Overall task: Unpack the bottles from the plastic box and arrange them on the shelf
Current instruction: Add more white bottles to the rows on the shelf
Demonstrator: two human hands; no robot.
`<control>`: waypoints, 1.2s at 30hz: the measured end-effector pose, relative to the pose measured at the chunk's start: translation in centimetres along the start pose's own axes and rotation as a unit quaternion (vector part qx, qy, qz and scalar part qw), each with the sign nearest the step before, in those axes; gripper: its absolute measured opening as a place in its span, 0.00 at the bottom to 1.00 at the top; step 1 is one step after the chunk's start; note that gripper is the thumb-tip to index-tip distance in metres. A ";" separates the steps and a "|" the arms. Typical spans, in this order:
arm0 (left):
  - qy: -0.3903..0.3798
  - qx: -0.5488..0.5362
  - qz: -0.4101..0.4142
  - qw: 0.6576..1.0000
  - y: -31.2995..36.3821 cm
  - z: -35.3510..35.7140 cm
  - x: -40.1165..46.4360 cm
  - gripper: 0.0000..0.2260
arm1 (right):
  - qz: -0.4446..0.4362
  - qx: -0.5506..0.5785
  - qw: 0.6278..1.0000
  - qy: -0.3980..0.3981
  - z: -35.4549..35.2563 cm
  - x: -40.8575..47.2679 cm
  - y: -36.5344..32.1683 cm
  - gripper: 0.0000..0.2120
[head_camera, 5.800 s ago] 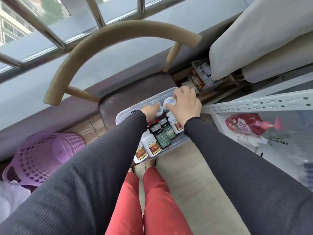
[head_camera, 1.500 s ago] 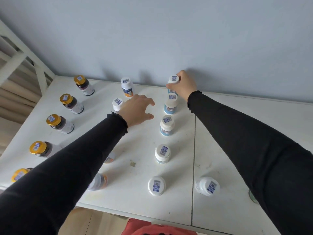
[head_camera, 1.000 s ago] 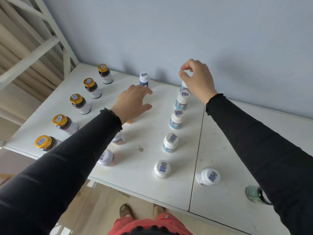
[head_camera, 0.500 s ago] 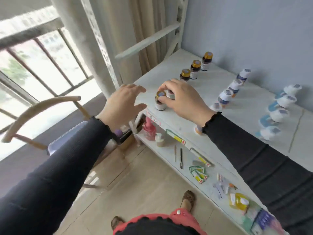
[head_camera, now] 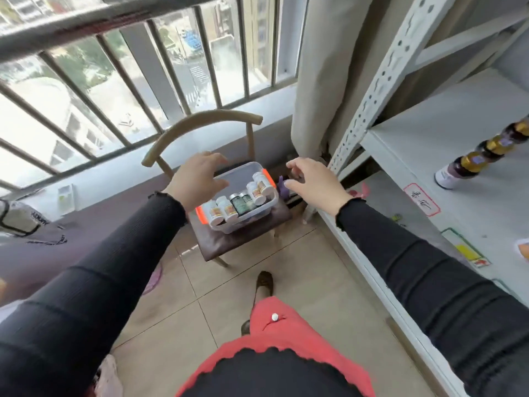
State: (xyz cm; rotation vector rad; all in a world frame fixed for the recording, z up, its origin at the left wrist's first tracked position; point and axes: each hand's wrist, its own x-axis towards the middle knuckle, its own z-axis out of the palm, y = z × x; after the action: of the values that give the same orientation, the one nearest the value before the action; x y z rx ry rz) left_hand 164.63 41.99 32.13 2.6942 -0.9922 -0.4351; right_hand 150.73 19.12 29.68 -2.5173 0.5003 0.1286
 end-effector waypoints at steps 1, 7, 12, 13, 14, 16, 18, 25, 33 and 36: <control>-0.012 -0.007 -0.014 1.000 -1.5 0.6 0.6 0.21 | 0.009 0.002 1.000 -0.014 1.3 1.2 -0.3 0.22; -0.103 -0.025 -0.078 0.991 -9.4 6.1 4.7 0.25 | 0.059 0.024 0.993 -0.097 9.1 7.6 -1.2 0.21; -0.176 -0.073 -0.143 0.971 -13.4 10.4 6.9 0.29 | 0.115 0.039 0.979 -0.162 15.7 10.8 -1.7 0.24; -0.184 -0.084 -0.155 0.967 -13.9 11.2 7.2 0.30 | 0.128 0.047 0.975 -0.174 16.9 11.1 -1.8 0.25; -0.191 -0.094 -0.166 0.963 -14.3 12.0 7.5 0.31 | 0.137 0.057 0.972 -0.182 18.1 11.4 -1.8 0.26; -0.204 -0.108 -0.182 0.956 -15.1 13.6 8.2 0.32 | 0.150 0.067 0.969 -0.186 20.4 11.7 -2.0 0.26; -0.219 -0.121 -0.195 0.948 -15.8 15.3 8.8 0.32 | 0.162 0.069 0.967 -0.182 22.5 12.0 -2.1 0.27; -0.248 -0.151 -0.241 0.926 -16.5 19.6 10.4 0.30 | 0.200 0.064 0.969 -0.133 28.0 12.9 -2.7 0.29; -0.239 -0.333 -0.263 0.873 -19.8 20.1 8.7 0.28 | 0.220 0.028 0.972 -0.076 30.0 11.9 -3.8 0.25; -0.244 -0.386 -0.262 0.850 -20.9 19.6 8.1 0.21 | 0.234 -0.005 0.970 -0.060 30.4 12.1 -4.8 0.24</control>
State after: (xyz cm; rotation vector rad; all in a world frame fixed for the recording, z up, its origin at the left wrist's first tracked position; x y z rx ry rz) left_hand 175.88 49.89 5.68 2.0619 -0.0499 -1.3392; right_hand 164.20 35.58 4.32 -2.3377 1.0353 0.4596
